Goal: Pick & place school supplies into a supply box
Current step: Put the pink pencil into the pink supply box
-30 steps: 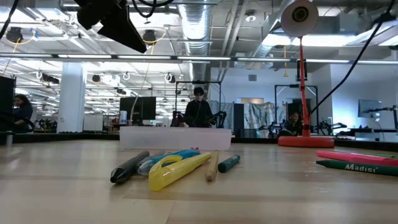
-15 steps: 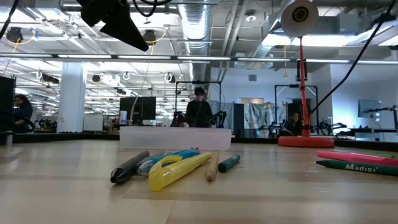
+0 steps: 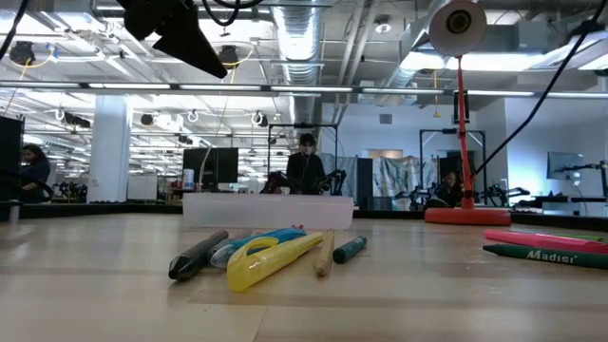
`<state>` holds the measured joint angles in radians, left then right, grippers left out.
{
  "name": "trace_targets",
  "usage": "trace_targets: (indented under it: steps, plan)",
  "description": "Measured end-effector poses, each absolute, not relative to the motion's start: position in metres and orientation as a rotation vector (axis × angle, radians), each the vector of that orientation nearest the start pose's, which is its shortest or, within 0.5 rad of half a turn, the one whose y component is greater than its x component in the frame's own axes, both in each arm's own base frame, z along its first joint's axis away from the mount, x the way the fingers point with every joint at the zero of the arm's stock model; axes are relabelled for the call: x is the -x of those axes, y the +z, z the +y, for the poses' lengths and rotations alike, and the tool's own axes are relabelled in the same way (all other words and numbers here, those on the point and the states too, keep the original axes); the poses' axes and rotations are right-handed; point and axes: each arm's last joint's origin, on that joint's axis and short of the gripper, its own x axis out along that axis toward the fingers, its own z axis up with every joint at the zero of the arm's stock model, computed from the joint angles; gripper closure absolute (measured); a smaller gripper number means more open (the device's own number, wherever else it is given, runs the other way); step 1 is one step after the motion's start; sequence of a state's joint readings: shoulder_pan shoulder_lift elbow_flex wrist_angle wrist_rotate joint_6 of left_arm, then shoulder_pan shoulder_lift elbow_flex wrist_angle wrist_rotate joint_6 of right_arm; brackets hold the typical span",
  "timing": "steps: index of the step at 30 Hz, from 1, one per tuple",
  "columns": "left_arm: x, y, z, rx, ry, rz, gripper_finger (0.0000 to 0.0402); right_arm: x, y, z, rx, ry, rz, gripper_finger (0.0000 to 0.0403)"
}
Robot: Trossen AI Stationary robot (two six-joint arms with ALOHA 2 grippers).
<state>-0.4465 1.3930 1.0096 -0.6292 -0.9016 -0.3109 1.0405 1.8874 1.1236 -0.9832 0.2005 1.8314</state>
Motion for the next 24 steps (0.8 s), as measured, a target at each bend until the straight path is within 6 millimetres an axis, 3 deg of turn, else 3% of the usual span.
trace_targets:
  steps: [8, 18, 24]
  plan:
    - [-0.252, 0.254, -0.096, -0.339, 0.525, 0.715, 0.0253, -0.162, 0.122, 0.244, -0.475, -0.777, 1.362, 0.0324]
    - [-0.250, 0.254, -0.097, -0.323, 0.523, 0.717, 0.0253, -0.187, 0.125, 0.225, -0.450, -0.686, 1.515, 0.0338]
    - [-0.247, 0.253, -0.105, -0.325, 0.475, 0.723, 0.0253, -0.194, 0.125, 0.220, -0.456, -0.664, 1.545, 0.0367]
